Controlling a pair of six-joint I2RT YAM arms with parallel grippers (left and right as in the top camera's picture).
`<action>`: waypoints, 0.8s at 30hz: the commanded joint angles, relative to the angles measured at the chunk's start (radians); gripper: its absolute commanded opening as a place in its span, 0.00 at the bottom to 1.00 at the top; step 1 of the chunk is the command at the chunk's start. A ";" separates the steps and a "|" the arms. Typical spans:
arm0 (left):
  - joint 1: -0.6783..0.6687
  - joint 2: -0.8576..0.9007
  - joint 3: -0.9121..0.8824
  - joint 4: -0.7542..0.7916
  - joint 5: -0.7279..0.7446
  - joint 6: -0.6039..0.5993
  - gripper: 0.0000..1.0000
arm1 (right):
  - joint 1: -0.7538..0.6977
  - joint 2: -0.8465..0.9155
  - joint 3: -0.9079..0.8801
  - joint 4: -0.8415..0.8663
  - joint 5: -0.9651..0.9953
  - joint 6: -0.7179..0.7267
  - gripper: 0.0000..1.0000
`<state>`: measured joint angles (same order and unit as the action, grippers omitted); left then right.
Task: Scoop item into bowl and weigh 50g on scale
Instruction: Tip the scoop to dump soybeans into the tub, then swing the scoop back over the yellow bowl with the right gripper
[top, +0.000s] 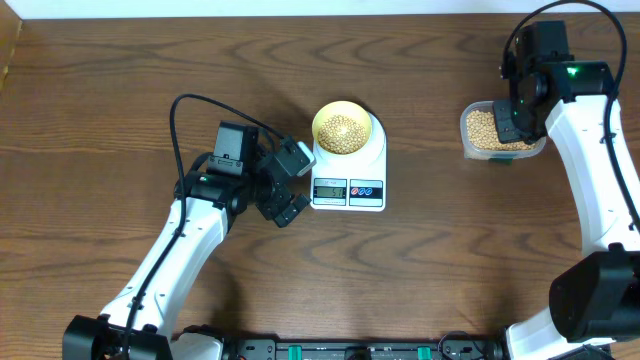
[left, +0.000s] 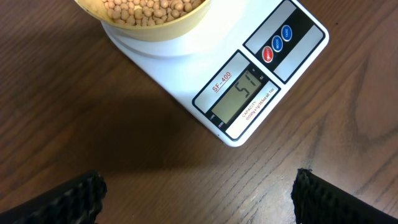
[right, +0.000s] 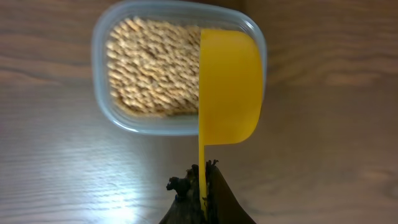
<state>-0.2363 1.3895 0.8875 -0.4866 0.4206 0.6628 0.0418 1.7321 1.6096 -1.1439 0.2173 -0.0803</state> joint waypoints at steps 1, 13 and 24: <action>0.005 -0.013 0.001 0.000 0.013 0.014 0.98 | 0.005 -0.019 0.030 0.031 -0.189 0.005 0.01; 0.005 -0.013 0.001 0.000 0.013 0.014 0.97 | 0.050 -0.015 0.117 0.146 -0.533 0.043 0.01; 0.005 -0.013 0.001 0.000 0.013 0.014 0.98 | 0.229 0.051 0.116 0.247 -0.533 -0.029 0.01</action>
<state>-0.2363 1.3895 0.8875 -0.4862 0.4206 0.6628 0.2287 1.7615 1.7065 -0.9333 -0.2996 -0.0742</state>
